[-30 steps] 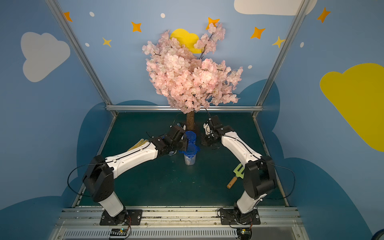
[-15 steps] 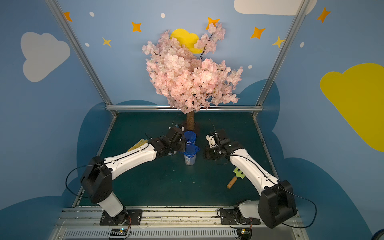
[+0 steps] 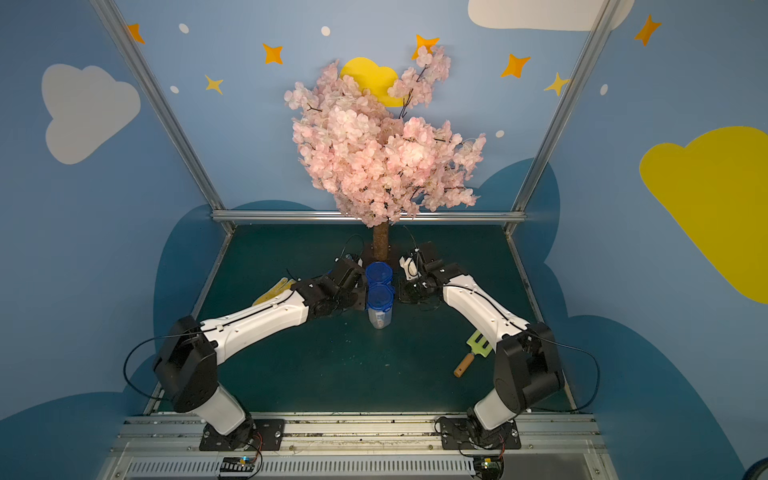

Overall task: Take out toiletry kits
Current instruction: Adjust the container at the center of the board.

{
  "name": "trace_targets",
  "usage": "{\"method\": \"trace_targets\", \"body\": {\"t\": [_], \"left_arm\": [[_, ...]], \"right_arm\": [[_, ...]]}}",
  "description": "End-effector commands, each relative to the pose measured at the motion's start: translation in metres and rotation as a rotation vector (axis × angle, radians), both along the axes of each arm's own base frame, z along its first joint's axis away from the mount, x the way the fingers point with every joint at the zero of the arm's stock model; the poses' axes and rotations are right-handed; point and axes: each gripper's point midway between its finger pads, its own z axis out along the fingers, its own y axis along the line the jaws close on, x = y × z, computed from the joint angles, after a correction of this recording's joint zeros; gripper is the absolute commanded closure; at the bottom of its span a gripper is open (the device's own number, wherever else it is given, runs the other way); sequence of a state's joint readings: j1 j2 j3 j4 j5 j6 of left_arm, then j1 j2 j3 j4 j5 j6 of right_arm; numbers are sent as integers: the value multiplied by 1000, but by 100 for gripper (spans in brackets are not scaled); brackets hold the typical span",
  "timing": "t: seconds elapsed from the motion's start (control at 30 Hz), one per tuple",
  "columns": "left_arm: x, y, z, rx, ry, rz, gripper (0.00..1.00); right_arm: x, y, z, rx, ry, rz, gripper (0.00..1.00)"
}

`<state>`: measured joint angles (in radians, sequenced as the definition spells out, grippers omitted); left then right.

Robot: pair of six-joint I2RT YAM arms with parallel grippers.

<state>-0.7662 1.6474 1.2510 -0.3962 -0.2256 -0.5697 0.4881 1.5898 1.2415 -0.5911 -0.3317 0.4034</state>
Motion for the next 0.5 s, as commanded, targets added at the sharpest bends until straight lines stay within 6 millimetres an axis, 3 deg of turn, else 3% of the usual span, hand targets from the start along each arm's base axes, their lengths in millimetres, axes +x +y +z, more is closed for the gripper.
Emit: {"method": "trace_targets", "body": {"t": [0.0,0.3,0.37,0.47], "left_arm": [[-15,3,0,-10,49,-2,98],[-45,-1,-4,-26,101,-49,98],[-49,5,3,-35,89,-47,97],[-44,18,32,-23,-9,-40,98]], "right_arm": [[10,5,-1,-12,-12,19,100],[31,6,1,-12,-41,20,100],[34,2,-1,-9,-56,17,100],[35,-4,0,35,-76,5,100]]}}
